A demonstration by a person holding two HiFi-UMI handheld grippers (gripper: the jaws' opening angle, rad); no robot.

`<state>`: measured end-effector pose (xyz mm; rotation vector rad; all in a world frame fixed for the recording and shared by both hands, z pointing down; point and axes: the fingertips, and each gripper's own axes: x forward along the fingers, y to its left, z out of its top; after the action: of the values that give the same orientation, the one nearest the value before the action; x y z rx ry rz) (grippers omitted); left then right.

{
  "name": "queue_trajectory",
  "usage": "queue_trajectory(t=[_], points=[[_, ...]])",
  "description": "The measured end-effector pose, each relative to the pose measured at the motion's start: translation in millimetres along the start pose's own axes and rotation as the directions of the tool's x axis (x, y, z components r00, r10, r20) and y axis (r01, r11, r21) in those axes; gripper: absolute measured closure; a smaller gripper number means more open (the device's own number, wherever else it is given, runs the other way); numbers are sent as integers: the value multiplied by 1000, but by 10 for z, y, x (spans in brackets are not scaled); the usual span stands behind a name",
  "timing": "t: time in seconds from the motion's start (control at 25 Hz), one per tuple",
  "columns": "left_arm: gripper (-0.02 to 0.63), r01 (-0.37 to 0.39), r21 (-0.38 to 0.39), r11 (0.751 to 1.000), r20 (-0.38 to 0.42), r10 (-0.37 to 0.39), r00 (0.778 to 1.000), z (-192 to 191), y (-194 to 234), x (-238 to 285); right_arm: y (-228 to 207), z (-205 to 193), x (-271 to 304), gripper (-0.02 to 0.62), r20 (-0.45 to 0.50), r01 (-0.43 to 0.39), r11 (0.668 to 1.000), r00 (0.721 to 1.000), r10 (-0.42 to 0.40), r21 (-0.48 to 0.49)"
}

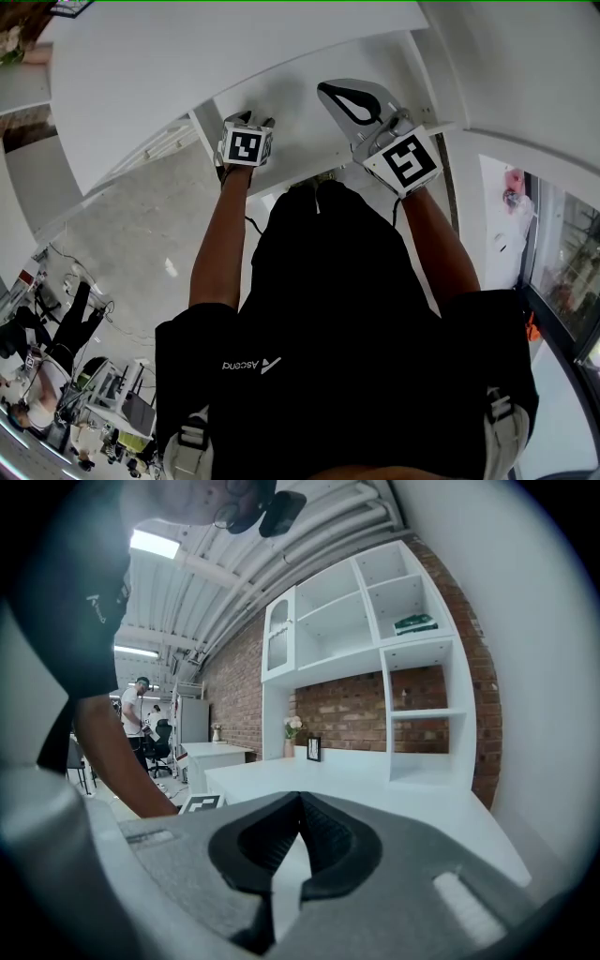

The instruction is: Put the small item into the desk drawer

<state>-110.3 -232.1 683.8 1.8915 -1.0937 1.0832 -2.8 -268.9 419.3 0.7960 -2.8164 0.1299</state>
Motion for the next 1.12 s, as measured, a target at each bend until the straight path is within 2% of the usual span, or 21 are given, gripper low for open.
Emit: queue_trajectory(t=[0.24, 0.36, 0.48, 0.64, 0.76, 0.88, 0.96, 1.08, 1.12], points=[[390, -4, -18, 1000, 130, 6, 991, 288, -85, -393, 50, 76, 11, 595, 19, -20, 1000, 1000, 20, -3], [390, 6, -28, 1000, 249, 1, 969, 507, -133, -689, 97, 119, 30, 595, 38, -31, 999, 999, 32, -19], [391, 34, -21, 999, 403, -23, 915, 774, -248, -1062, 165, 185, 41, 595, 57, -44, 999, 997, 45, -21], [453, 49, 25, 998, 572, -55, 818, 1036, -452, -1589, 251, 273, 25, 595, 90, -56, 998, 994, 58, -23], [514, 40, 55, 998, 669, -66, 740, 1171, -587, -1982, 302, 375, -19, 595, 124, -61, 998, 990, 63, -21], [560, 13, 90, 996, 736, -75, 673, 1247, -694, -2308, 367, 468, -59, 595, 155, -67, 998, 985, 69, -23], [578, -5, 107, 994, 760, -79, 645, 1257, -786, -2524, 440, 548, -124, 595, 173, -70, 997, 982, 74, -28], [600, -25, 105, 994, 774, -66, 630, 1204, -903, -2829, 587, 659, -258, 595, 193, -73, 997, 978, 79, -37], [606, -31, 104, 994, 791, -64, 609, 1191, -926, -2921, 641, 688, -296, 595, 200, -74, 996, 976, 81, -40]])
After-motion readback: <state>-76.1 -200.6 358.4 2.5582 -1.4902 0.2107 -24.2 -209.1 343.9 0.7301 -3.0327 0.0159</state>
